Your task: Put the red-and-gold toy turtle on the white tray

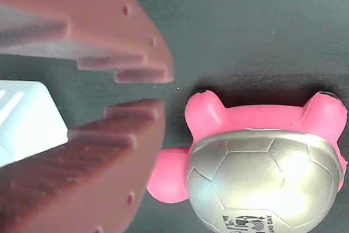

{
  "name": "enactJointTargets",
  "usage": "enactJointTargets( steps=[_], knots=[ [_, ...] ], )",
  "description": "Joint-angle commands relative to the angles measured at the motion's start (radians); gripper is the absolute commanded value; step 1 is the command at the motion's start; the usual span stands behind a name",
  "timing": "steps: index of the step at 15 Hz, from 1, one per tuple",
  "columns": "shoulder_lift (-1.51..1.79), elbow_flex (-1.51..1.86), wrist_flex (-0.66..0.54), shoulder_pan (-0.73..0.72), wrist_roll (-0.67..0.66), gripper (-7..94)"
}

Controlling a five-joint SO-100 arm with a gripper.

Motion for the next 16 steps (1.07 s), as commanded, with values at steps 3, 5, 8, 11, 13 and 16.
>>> enactJointTargets(
  steps=[3,5,8,11,13,16],
  knots=[
    [0.008,-0.023,0.011,-0.020,-0.006,0],
    [-0.029,-0.029,-0.012,-0.058,-0.044,0],
    [-0.247,-0.067,-0.124,-0.058,-0.032,0],
    [-0.469,-0.190,-0.178,-0.051,-0.034,0],
    [-0.658,-0.379,-0.149,-0.021,-0.055,0],
    [-0.946,-0.650,-0.150,-0.011,-0.095,0]
  ],
)
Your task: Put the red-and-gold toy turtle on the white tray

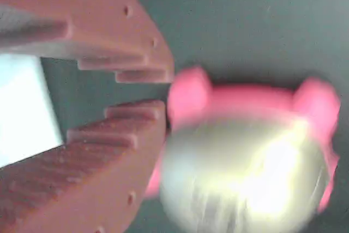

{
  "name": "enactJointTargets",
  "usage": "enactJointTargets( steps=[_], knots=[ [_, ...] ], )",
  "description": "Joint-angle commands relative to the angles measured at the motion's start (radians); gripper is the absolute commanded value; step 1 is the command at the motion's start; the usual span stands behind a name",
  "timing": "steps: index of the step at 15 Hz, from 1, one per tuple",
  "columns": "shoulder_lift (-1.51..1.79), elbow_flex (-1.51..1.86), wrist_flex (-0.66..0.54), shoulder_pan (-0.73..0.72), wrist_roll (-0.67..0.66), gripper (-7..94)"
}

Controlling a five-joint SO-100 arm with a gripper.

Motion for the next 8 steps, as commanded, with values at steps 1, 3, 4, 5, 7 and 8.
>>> enactJointTargets(
  steps=[1,3,4,5,7,8],
  knots=[
    [-0.215,-0.259,0.009,-0.005,-0.012,0],
    [-0.417,-0.437,0.081,-0.006,0.003,0],
    [-0.506,-0.538,0.147,-0.011,0.000,0],
    [-0.601,-0.657,0.233,-0.011,-0.002,0],
    [-0.746,-0.822,0.342,-0.014,-0.012,1],
    [-0.792,-0.873,0.377,-0.014,-0.017,6]
  ],
)
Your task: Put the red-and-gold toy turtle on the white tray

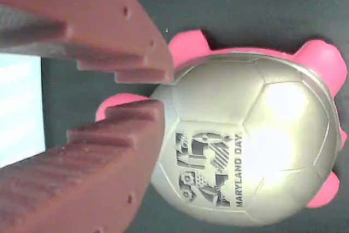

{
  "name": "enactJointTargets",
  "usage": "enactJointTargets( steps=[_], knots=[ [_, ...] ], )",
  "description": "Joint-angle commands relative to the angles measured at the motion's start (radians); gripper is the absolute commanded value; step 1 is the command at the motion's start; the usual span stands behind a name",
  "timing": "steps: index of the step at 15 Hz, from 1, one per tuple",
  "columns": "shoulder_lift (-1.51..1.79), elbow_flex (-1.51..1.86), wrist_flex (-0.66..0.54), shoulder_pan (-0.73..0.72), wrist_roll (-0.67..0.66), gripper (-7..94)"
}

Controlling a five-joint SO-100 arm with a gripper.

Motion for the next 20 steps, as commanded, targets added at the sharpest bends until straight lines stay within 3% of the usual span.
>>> enactJointTargets(
  steps=[1,3,6,10,17,20],
  knots=[
    [-0.067,-0.163,0.072,-0.014,-0.015,19],
    [-0.106,-0.179,0.078,-0.015,-0.011,41],
    [-0.124,-0.181,0.138,-0.034,-0.012,54],
    [-0.124,-0.135,0.155,-0.038,-0.008,54],
    [-0.178,-0.006,-0.037,-0.021,-0.014,59],
    [-0.229,0.000,-0.058,-0.021,-0.015,59]
  ],
)
